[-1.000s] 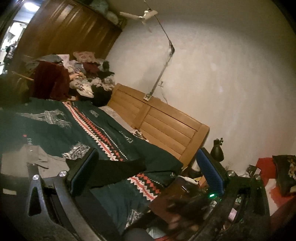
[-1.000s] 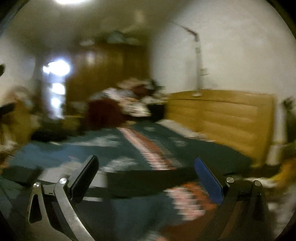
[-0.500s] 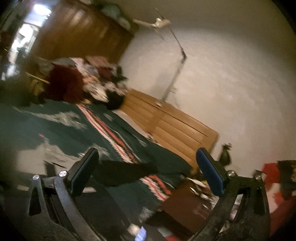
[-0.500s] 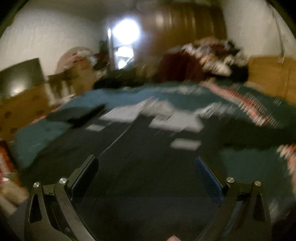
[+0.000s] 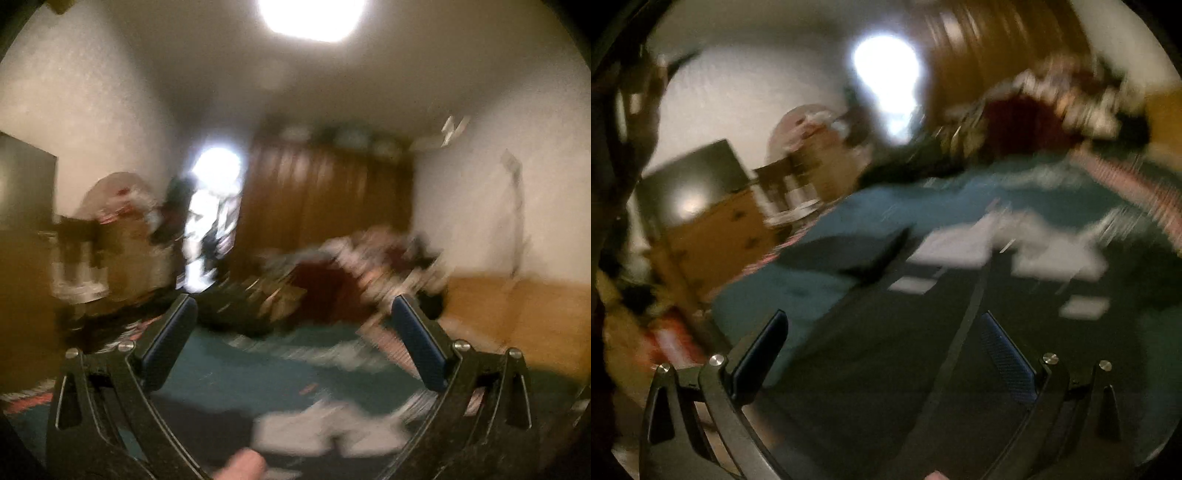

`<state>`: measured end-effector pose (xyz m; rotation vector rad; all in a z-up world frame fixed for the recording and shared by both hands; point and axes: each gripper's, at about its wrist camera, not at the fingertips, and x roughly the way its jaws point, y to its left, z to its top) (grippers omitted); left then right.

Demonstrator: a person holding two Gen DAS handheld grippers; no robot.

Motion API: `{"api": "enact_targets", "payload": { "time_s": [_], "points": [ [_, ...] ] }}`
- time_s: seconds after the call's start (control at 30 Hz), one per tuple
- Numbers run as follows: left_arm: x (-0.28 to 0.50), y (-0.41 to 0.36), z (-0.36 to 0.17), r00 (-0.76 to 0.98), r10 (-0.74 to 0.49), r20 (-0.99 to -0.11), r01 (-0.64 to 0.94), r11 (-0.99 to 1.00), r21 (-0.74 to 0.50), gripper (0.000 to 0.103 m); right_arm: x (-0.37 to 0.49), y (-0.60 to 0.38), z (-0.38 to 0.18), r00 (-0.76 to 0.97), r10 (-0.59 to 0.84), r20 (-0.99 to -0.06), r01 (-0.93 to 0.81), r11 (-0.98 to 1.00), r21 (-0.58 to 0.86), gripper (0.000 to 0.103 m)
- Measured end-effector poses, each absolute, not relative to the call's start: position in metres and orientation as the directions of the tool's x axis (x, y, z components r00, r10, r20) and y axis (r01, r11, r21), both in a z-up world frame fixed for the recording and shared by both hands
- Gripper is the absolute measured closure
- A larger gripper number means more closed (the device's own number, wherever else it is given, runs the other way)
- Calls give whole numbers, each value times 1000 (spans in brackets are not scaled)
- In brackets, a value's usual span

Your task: Fold large clothes

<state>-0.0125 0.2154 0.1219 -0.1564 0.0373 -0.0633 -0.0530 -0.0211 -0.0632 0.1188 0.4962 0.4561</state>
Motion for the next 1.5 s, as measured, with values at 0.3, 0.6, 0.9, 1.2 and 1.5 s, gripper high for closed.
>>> {"api": "enact_targets", "payload": {
  "time_s": [0.3, 0.6, 0.9, 1.2, 1.5],
  "points": [
    [77, 357, -39, 845, 179, -503, -288, 946, -148, 0, 8, -72, -131, 742, 148, -654, -224, 974, -34, 0],
    [114, 427, -173, 632, 111, -767, -458, 852, -255, 0, 61, -116, -251, 539, -30, -842, -162, 977, -139, 0],
    [135, 460, -168, 691, -61, -720, -376, 821, -430, 10, 62, -138, -259, 513, 48, -857, -125, 992, -19, 0],
    [191, 541, -204, 700, -331, -632, -412, 536, -737, 21, 65, -135, -255, 501, 42, -864, -123, 992, -23, 0],
    [204, 546, -213, 697, -329, -637, -408, 549, -730, 23, 74, -132, -258, 518, 23, -855, -107, 994, -37, 0]
  ]
}}
